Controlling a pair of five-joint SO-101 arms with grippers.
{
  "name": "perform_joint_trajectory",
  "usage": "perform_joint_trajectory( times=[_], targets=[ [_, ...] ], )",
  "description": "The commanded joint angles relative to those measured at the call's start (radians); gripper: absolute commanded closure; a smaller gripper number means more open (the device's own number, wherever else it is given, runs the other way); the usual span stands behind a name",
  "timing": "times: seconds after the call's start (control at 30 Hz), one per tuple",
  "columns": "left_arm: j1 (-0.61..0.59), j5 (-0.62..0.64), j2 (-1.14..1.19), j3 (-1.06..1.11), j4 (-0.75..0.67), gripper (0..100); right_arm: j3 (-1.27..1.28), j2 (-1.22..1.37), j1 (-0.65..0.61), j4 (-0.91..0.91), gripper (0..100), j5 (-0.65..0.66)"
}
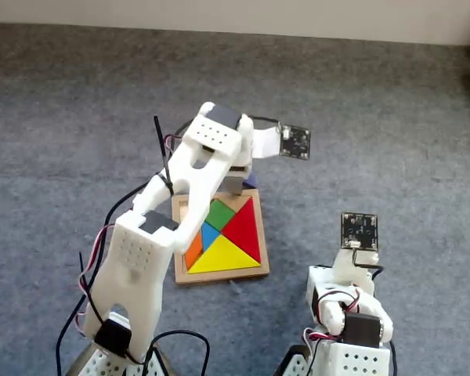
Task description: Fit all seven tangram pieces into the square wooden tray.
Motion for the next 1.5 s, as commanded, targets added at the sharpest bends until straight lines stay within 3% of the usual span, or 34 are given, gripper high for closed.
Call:
perform_joint_trajectory(
  times=[0.0, 0.37, 0.93, 1.27, 1.47],
  targets=[
    [0.016, -0.009, -0.001, -0.039, -0.052, 71, 0.148, -0.016, 0.015, 0.005, 96.1, 0.011],
    [0.001, -0.031, 0.01, -0.033, -0.083, 71, 0.148, -0.016, 0.015, 0.005, 96.1, 0.011],
    [0.015, -0.043, 0.226, -0.104, -0.109, 71, 0.148, -0.016, 0.015, 0.005, 96.1, 0.011],
    [0.015, -0.169, 0.298, -0.104, -0.104, 88, 0.148, -0.016, 0.015, 0.005, 96.1, 0.011],
    [0.013, -0.17, 0.292, -0.15, 0.012, 93, 0.148, -0.016, 0.015, 0.005, 96.1, 0.011]
  ],
)
